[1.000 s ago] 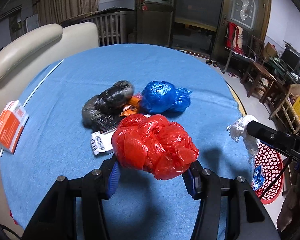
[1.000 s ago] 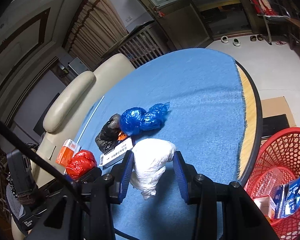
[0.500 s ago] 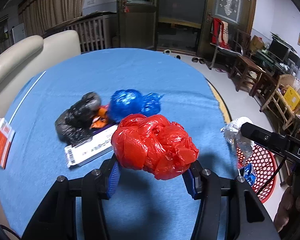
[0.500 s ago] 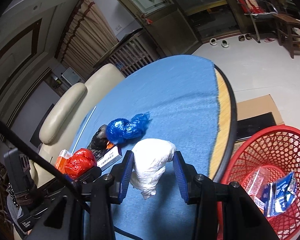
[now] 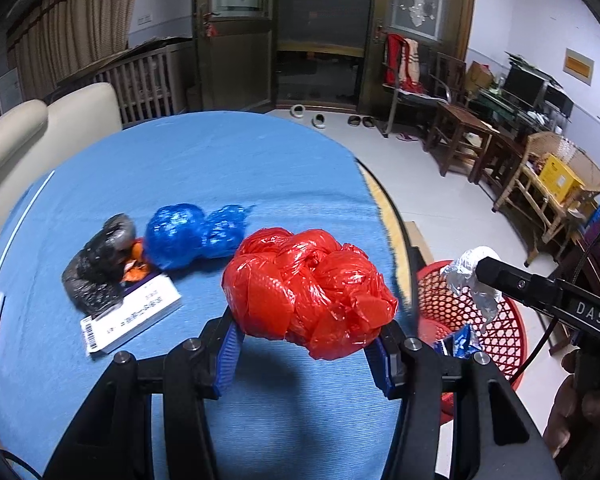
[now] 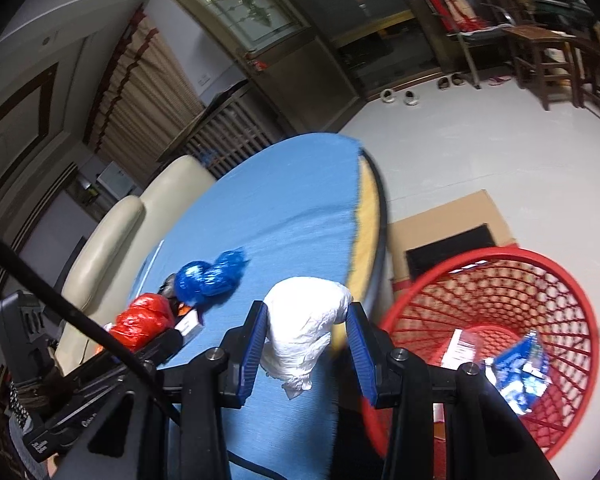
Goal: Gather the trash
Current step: 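Carry the red bag and white bag over the red wastebasket with both tools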
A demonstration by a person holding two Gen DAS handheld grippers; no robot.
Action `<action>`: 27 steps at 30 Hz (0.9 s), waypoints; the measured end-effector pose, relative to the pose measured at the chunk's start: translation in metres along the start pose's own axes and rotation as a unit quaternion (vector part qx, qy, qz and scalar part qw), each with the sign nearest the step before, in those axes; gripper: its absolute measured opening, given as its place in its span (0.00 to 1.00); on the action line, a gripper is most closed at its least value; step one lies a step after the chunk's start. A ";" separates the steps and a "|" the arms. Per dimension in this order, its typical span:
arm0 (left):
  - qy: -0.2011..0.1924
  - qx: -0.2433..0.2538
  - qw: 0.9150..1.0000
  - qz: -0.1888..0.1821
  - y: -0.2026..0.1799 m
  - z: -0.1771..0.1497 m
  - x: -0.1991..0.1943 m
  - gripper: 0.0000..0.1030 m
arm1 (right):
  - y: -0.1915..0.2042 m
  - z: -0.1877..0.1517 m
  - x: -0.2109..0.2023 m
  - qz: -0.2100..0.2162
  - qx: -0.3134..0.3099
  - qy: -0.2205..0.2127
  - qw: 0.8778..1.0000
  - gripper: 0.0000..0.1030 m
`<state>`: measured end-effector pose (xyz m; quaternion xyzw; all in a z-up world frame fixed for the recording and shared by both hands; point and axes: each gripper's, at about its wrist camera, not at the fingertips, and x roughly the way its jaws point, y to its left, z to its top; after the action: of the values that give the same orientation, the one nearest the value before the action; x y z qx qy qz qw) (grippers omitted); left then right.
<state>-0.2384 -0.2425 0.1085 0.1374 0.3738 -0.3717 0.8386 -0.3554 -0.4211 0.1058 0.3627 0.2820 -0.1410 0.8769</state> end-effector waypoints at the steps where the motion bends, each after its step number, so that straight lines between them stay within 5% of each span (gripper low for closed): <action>1: 0.000 0.002 1.000 -0.002 -0.003 0.001 0.000 0.54 | -0.006 0.000 -0.003 -0.005 0.006 -0.002 1.000 0.42; 27: 0.026 0.048 0.998 -0.044 -0.057 0.005 0.023 0.54 | -0.069 -0.007 -0.042 -0.080 0.050 -0.017 0.995 0.42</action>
<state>-0.2675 -0.2959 0.0978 0.1703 0.3827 -0.4221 0.8040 -0.4236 -0.4626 0.0882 0.3801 0.2880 -0.2308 0.8481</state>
